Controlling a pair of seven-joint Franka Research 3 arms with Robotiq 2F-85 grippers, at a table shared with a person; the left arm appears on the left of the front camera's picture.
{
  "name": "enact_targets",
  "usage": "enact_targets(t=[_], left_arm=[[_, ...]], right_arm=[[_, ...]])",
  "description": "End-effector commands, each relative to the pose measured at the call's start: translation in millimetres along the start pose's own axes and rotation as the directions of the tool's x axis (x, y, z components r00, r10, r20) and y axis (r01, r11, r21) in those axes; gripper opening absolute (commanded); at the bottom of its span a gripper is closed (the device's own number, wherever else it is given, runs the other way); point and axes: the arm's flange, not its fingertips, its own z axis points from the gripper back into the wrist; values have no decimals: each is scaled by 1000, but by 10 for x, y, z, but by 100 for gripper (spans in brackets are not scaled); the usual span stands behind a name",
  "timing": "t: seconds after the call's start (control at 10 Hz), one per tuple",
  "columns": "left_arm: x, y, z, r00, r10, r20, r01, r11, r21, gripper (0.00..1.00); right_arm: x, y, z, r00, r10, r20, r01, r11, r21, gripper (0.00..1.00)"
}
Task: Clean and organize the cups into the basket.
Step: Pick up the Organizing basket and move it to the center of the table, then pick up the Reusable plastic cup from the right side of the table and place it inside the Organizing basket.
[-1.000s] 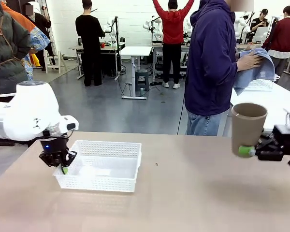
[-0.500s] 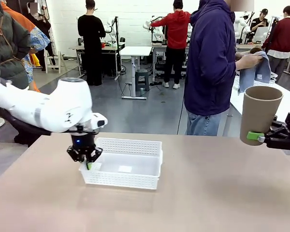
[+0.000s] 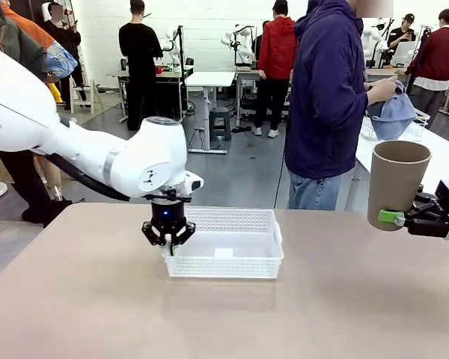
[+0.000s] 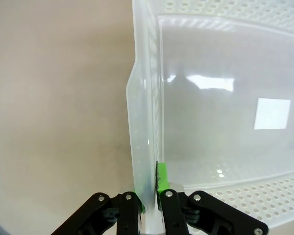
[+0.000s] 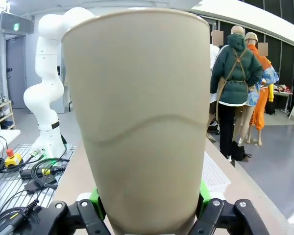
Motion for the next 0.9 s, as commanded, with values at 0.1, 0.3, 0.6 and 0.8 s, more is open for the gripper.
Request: enact_targets(t=[0.1,0.3,0.6,0.8], left_arm=[[58,-408,-433,999,-24,-35,25,999,21,0],[45,-326,-378,988,-144,-49,143,989,-26,0],[19,-251,-305,973,-226,-38,223,973,-62,0],[18,-161,-251,971,-236,-33,232,968,-91,0]], right_arm=[[29,-6,7,1000,16,-7,-16,1000,11,39],[29,-6,7,1000,16,-7,-16,1000,11,39],[29,-6,7,1000,16,-7,-16,1000,11,39],[29,-6,7,1000,16,-7,-16,1000,11,39]])
